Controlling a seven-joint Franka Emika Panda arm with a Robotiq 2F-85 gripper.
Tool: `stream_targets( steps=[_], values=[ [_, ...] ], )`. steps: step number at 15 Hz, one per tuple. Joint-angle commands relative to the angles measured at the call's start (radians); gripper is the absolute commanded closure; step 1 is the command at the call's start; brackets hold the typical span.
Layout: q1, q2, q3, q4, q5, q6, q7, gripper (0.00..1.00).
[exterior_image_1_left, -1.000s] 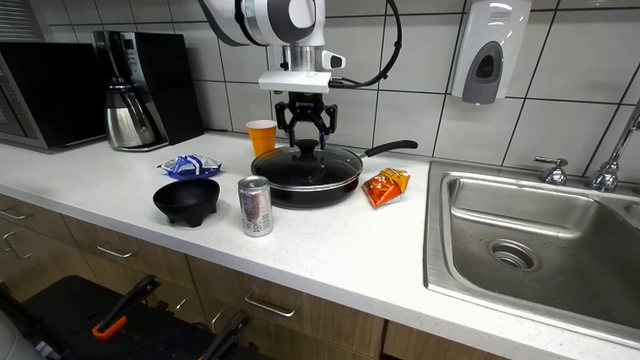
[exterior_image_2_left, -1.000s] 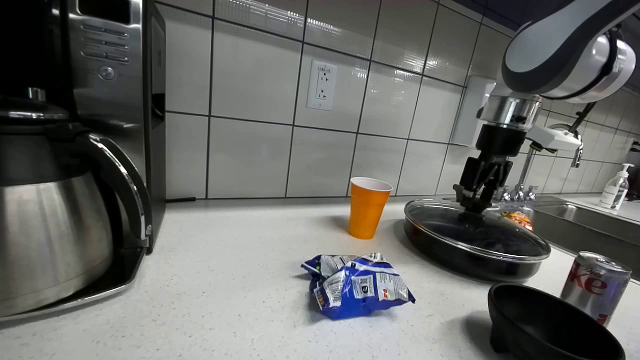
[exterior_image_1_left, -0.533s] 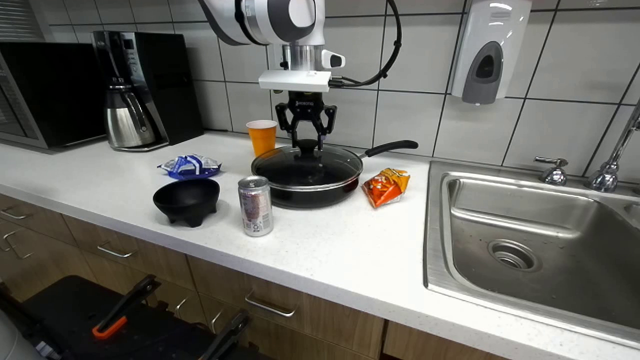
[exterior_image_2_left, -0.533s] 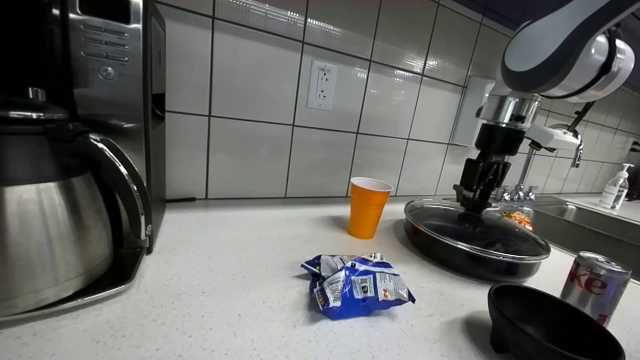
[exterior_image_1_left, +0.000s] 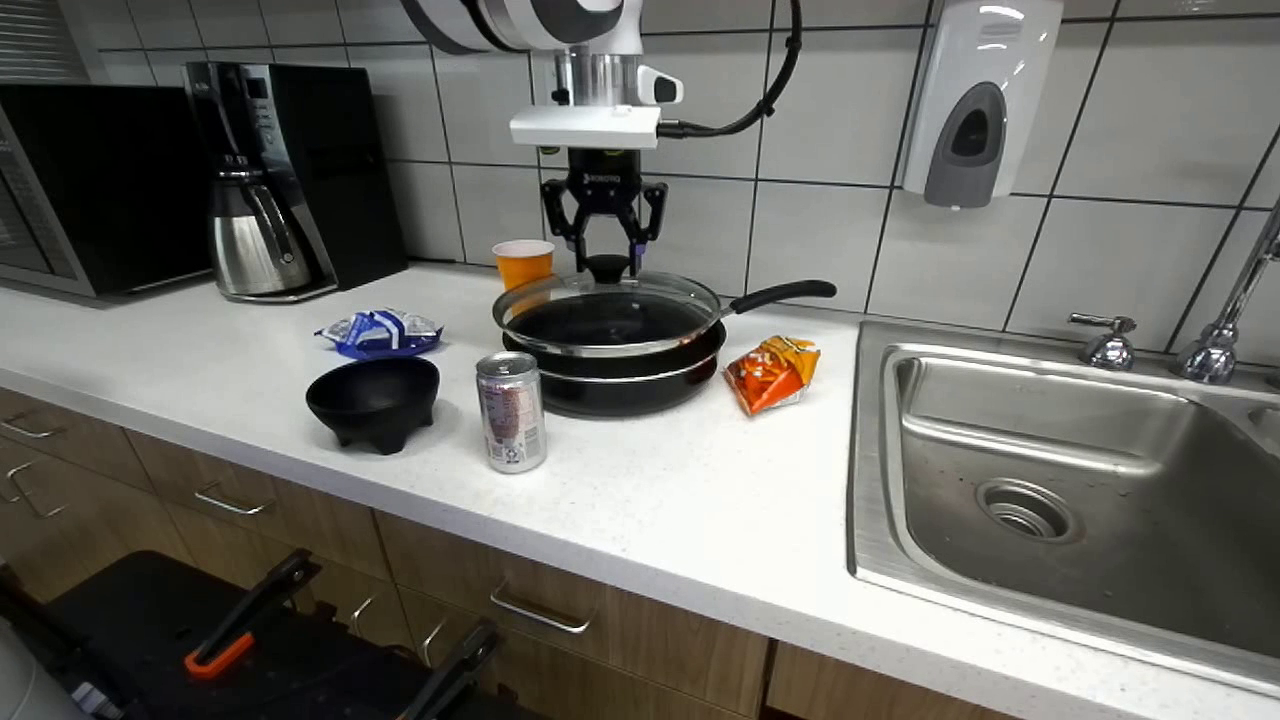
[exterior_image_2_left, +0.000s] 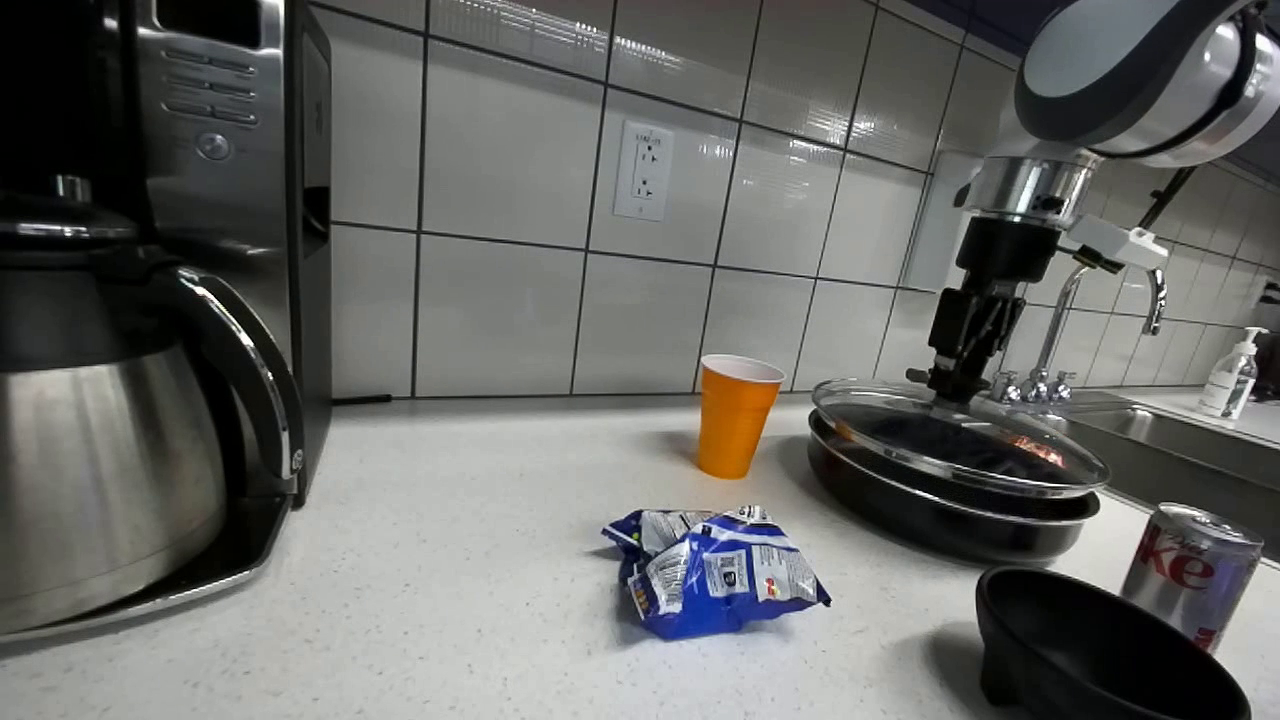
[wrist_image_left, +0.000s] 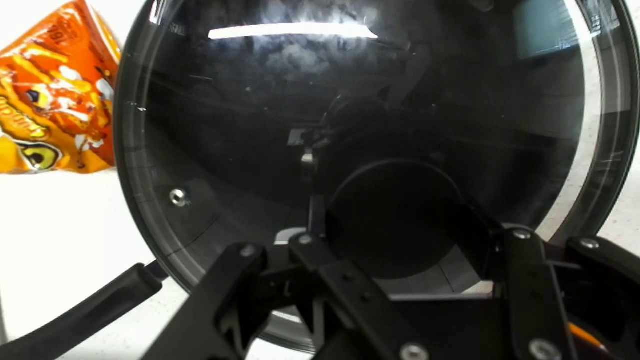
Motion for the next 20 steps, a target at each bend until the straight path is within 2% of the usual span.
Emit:
stream_targets(
  steps=[1, 5, 10, 20],
  values=[
    [-0.025, -0.095, 0.015, 0.006, -0.008, -0.084, -0.04, 0.61],
    [-0.028, -0.156, 0.001, -0.007, -0.005, -0.128, -0.028, 0.61],
    [-0.05, -0.242, -0.029, -0.062, -0.009, -0.179, -0.074, 0.61],
    [-0.118, -0.395, -0.134, -0.23, -0.09, -0.181, -0.082, 0.61]
  ],
)
